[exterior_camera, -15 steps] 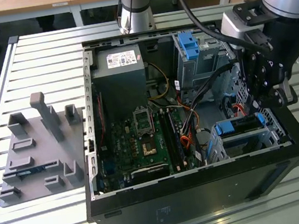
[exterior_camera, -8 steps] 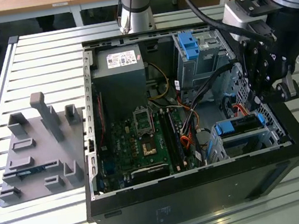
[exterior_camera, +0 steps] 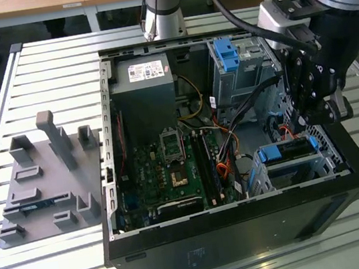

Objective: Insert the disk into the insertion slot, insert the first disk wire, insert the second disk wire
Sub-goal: 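Insert the second disk wire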

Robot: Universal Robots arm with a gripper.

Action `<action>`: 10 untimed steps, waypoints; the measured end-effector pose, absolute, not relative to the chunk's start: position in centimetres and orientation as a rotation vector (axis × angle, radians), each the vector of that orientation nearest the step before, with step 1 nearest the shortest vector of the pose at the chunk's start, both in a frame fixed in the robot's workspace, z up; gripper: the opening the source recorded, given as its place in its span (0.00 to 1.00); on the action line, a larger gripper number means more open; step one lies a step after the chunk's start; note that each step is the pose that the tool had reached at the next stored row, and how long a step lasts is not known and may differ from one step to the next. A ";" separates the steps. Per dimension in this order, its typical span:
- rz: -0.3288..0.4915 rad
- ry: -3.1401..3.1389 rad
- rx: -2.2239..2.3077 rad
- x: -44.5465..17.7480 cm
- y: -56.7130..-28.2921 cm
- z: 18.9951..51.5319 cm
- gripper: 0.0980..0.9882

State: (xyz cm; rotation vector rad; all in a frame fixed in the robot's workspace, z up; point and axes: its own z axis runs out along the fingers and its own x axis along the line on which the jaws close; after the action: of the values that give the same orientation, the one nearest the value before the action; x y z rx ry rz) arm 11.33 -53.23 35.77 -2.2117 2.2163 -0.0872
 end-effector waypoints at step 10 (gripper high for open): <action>-0.081 2.217 -2.213 9.9 -52.7 36.7 0.01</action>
State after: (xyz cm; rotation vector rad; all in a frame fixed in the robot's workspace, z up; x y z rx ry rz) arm 9.95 -52.74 36.73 -2.2130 2.2175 -0.0806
